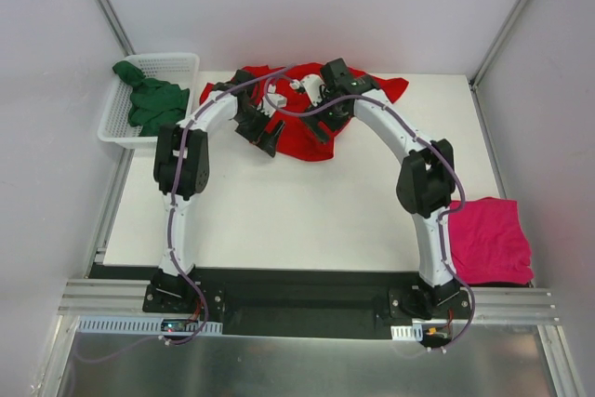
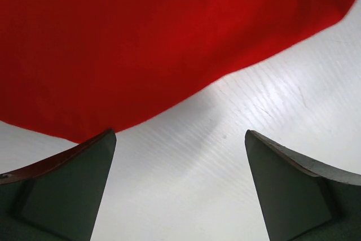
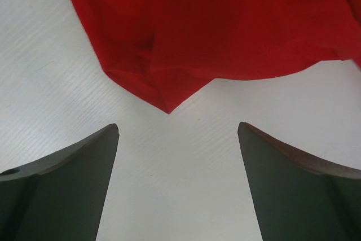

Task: Fold and stack the t-shirts
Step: Flatten out the tshirt

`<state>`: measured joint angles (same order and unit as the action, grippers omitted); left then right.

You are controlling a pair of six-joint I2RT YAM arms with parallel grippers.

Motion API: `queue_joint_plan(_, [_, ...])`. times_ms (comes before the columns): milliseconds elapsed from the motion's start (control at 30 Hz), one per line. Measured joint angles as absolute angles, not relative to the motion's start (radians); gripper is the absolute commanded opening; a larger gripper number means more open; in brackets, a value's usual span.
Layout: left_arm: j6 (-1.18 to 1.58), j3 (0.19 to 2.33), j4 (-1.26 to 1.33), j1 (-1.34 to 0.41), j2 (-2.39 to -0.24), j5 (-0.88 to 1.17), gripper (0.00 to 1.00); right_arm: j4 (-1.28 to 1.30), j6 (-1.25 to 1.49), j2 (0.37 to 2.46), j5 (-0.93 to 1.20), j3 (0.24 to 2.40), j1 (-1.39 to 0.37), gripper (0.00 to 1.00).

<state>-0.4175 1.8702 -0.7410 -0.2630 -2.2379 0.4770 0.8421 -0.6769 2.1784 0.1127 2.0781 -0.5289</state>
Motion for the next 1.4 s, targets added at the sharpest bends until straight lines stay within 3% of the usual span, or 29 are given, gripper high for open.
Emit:
queue_joint_plan(233, [-0.406,1.972,-0.763,-0.262,-2.318,0.374,0.99,0.775,-0.656,2.178,0.097,1.980,-0.521,0.86])
queue_joint_plan(333, [-0.407,2.000,-0.760,-0.261,-2.340,0.334,0.89,0.784,-0.641,2.182,0.176,1.959,-0.504,0.85])
queue_joint_plan(367, [-0.408,2.000,-0.761,-0.261,-2.344,0.328,0.72,0.784,-0.638,2.182,0.198,1.960,-0.498,0.82])
queue_joint_plan(433, [-0.405,1.998,-0.760,-0.261,-2.345,0.322,0.60,0.785,-0.634,2.184,0.230,1.963,-0.489,0.81])
queue_joint_plan(533, [-0.407,1.971,-0.743,-0.260,-2.336,0.314,0.32,0.781,-0.633,2.185,0.259,1.963,-0.482,0.70])
queue_joint_plan(567, [-0.407,1.955,-0.739,-0.260,-2.329,0.314,0.18,0.776,-0.634,2.185,0.268,1.961,-0.482,0.70])
queue_joint_plan(667, [-0.405,1.901,-0.730,-0.260,-2.300,0.320,0.01,0.754,-0.640,2.185,0.286,1.943,-0.482,0.70])
queue_joint_plan(767, [-0.403,1.845,-0.732,-0.260,-2.267,0.332,0.00,0.751,-0.640,2.185,0.305,1.928,-0.484,0.77])
queue_joint_plan(1100, [-0.409,1.674,-0.764,-0.260,-2.115,0.331,0.00,0.731,-0.650,2.185,0.316,1.830,-0.503,0.78])
queue_joint_plan(1167, [-0.409,1.657,-0.772,-0.260,-2.079,0.330,0.00,0.728,-0.656,2.183,0.316,1.803,-0.513,0.69])
queue_joint_plan(1200, [-0.409,1.646,-0.773,-0.260,-2.056,0.329,0.00,0.726,-0.661,2.180,0.315,1.785,-0.519,0.59])
queue_joint_plan(1233, [-0.409,1.640,-0.775,-0.260,-2.040,0.329,0.00,0.727,-0.665,2.176,0.315,1.766,-0.525,0.31])
queue_joint_plan(1300, [-0.409,1.625,-0.777,-0.260,-2.001,0.329,0.00,0.727,-0.680,2.166,0.314,1.731,-0.538,0.05])
queue_joint_plan(1400, [-0.409,1.598,-0.784,-0.260,-1.950,0.328,0.00,0.745,-0.678,2.141,0.312,1.691,-0.555,0.01])
